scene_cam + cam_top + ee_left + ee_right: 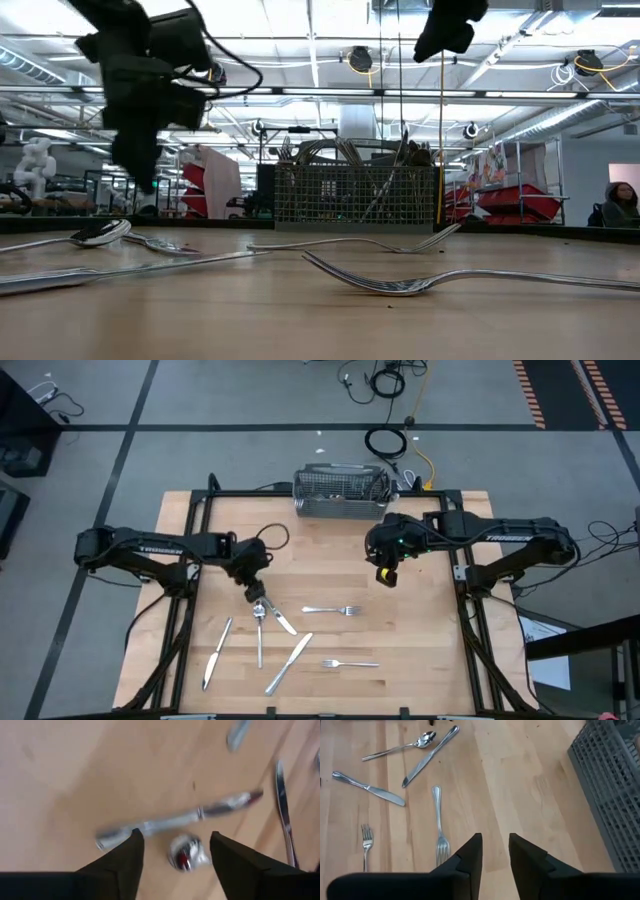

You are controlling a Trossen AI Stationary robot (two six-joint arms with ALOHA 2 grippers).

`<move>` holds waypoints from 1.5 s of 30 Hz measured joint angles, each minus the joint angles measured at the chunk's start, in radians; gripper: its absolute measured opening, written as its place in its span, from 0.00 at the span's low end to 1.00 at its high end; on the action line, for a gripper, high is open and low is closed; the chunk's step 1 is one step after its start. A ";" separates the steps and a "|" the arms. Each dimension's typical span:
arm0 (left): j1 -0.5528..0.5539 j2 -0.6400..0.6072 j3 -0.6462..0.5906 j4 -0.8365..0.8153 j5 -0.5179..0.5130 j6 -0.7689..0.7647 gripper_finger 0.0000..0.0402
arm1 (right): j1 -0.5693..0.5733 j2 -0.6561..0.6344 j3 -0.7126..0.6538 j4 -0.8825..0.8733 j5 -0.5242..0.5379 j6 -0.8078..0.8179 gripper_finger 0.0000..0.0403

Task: Sort silverware
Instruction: Put the silver spoon into the silverware organizer

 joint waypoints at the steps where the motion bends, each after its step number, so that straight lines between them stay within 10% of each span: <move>1: -0.011 -0.003 -0.011 -0.002 0.011 -0.019 0.59 | 0.001 -0.003 0.000 -0.005 0.001 0.009 0.22; 11: -0.163 -0.016 -0.029 0.002 -0.217 -0.112 0.82 | 0.005 -0.022 0.000 -0.039 0.003 0.052 0.23; 32: -0.268 0.042 -0.119 0.172 -0.226 -0.228 0.80 | 0.004 -0.022 0.000 -0.038 0.000 0.053 0.23; 39: -0.267 0.152 -0.161 0.318 -0.219 -0.226 0.66 | 0.006 -0.022 0.000 -0.038 -0.028 0.074 0.23; 45: -0.269 0.144 -0.153 0.294 -0.187 -0.226 0.15 | 0.011 -0.022 0.000 -0.047 -0.019 0.062 0.23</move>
